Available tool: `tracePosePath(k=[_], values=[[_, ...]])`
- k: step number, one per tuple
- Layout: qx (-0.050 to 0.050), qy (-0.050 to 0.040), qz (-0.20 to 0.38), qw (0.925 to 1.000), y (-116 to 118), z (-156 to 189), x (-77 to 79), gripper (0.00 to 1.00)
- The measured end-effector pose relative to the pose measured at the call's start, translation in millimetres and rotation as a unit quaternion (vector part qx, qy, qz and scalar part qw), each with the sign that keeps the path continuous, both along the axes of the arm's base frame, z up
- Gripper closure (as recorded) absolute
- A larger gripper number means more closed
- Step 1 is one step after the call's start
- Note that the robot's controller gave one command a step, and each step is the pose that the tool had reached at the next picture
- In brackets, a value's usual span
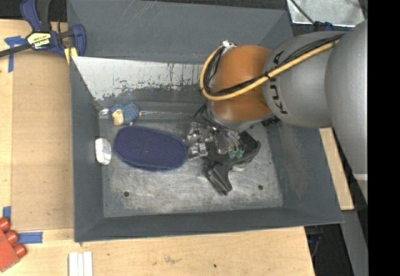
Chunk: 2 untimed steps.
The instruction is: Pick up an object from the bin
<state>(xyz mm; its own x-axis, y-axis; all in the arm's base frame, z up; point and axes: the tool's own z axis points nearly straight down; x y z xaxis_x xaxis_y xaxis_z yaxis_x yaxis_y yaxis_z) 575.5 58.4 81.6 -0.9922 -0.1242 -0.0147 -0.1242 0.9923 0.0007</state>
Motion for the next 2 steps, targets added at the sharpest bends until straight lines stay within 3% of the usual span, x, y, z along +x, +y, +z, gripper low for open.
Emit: tracePosePath(k=[1,2], values=[[-0.001,0.0055,0.000,1.0000,-0.3,-2.9,-3.0,0.00],[0.000,0.0000,0.000,1.0000,-0.1,0.0,0.0,1.00]])
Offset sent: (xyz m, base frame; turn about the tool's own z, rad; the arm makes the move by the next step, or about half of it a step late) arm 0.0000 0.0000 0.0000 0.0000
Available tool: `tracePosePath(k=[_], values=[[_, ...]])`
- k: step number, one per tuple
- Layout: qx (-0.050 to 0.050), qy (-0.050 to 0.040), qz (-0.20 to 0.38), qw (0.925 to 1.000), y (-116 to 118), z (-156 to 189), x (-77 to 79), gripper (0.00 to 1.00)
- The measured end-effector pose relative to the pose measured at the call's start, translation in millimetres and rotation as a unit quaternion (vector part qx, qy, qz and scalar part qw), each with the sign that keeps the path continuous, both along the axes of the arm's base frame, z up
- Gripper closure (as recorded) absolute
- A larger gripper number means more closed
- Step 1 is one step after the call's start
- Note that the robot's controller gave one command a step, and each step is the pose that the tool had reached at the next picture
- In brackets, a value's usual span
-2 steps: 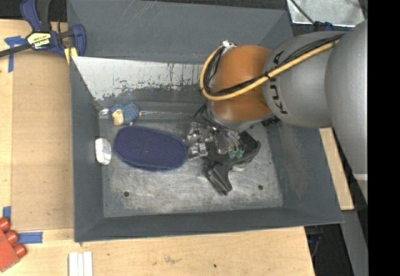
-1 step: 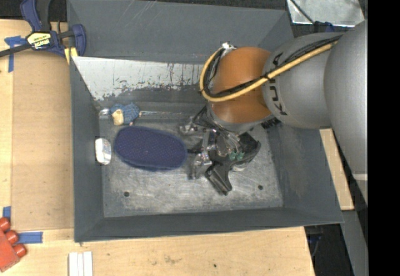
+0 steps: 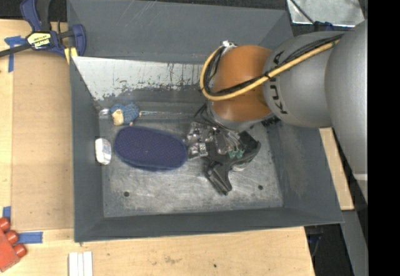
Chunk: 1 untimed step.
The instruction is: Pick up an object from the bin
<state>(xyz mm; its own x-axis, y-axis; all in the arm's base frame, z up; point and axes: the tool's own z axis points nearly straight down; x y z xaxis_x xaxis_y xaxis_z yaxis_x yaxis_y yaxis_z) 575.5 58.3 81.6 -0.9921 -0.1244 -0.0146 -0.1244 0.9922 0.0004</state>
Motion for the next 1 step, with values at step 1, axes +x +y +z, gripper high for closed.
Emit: tracePosePath(k=[1], values=[[-0.001,0.0053,0.000,1.0000,-0.3,-3.0,-2.9,0.00]])
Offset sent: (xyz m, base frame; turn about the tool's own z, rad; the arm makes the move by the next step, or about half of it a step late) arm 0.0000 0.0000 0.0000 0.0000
